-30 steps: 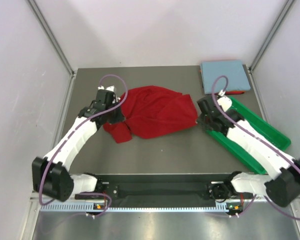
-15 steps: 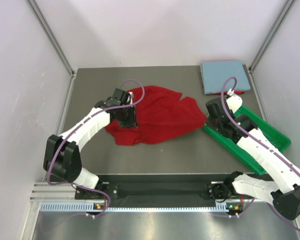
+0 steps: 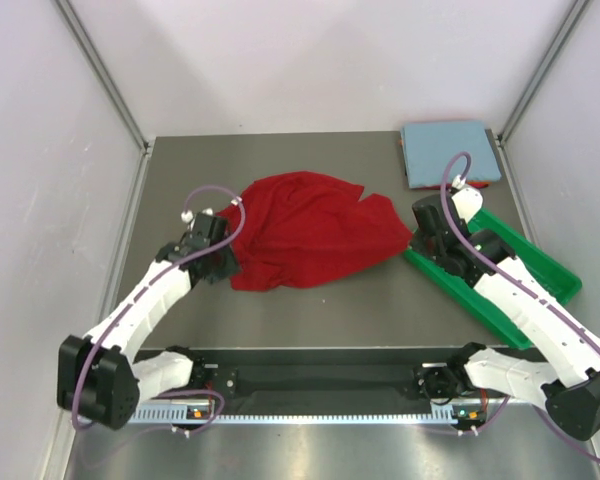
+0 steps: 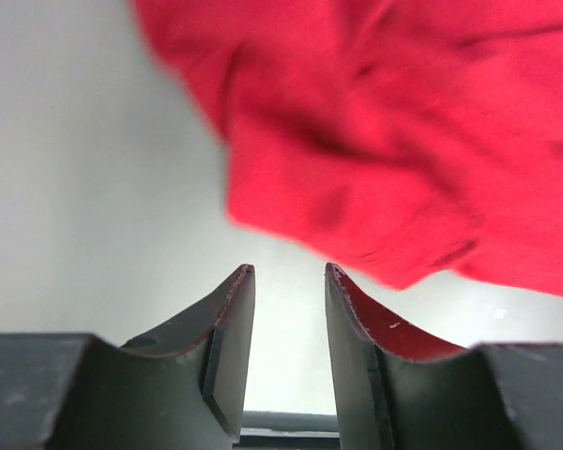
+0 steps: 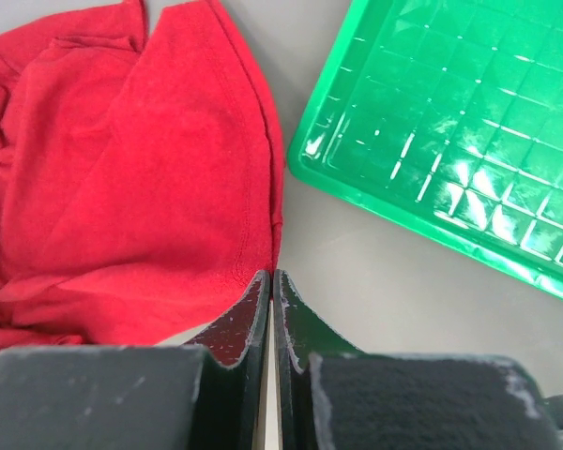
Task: Fold and stack the t-shirts
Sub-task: Flatten the tshirt out
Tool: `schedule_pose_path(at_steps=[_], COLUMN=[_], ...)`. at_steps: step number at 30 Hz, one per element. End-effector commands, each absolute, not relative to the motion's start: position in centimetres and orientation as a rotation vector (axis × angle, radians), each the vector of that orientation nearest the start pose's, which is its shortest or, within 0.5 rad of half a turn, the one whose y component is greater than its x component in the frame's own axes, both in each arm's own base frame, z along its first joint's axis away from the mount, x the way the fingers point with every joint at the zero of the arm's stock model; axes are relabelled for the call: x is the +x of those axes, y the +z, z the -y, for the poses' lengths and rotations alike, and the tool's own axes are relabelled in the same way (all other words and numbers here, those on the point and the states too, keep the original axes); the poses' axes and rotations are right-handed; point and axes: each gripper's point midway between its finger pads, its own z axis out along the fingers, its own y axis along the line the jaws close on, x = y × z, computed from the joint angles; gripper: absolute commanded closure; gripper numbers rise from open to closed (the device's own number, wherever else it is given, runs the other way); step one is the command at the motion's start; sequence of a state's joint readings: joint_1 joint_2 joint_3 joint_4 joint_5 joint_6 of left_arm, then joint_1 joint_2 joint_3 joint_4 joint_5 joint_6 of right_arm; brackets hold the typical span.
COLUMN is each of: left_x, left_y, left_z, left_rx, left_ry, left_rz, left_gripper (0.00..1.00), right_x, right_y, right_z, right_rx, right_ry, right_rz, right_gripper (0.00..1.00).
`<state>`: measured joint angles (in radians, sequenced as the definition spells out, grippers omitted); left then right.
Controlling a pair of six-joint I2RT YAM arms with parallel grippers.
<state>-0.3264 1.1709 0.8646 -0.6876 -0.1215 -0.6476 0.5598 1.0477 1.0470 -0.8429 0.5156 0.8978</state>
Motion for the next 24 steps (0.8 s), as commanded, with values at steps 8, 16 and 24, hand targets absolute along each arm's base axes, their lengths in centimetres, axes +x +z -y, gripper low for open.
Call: schedule_pose_path(at_steps=[8, 16, 24], left_x=[26.7, 26.7, 26.3], left_y=[8.6, 5.3, 3.1], left_z=[8.6, 8.8, 8.1], left_rx=[-0.706, -0.764, -0.774], left_ry=[-0.297, -0.311, -0.263], left_rz=[-2.404, -2.429, -2.429], left_gripper=[0.56, 0.56, 0.56], right_x=[27.1, 27.1, 27.3], right_y=[21.9, 21.5, 21.4], right_z=[-10.0, -10.4, -10.6], right_rx=[0.609, 0.607, 0.606], right_ry=[0.210, 0.231, 0.238], right_rz=[-2.131, -2.140, -2.142], right_gripper=[1.00, 1.00, 1.00])
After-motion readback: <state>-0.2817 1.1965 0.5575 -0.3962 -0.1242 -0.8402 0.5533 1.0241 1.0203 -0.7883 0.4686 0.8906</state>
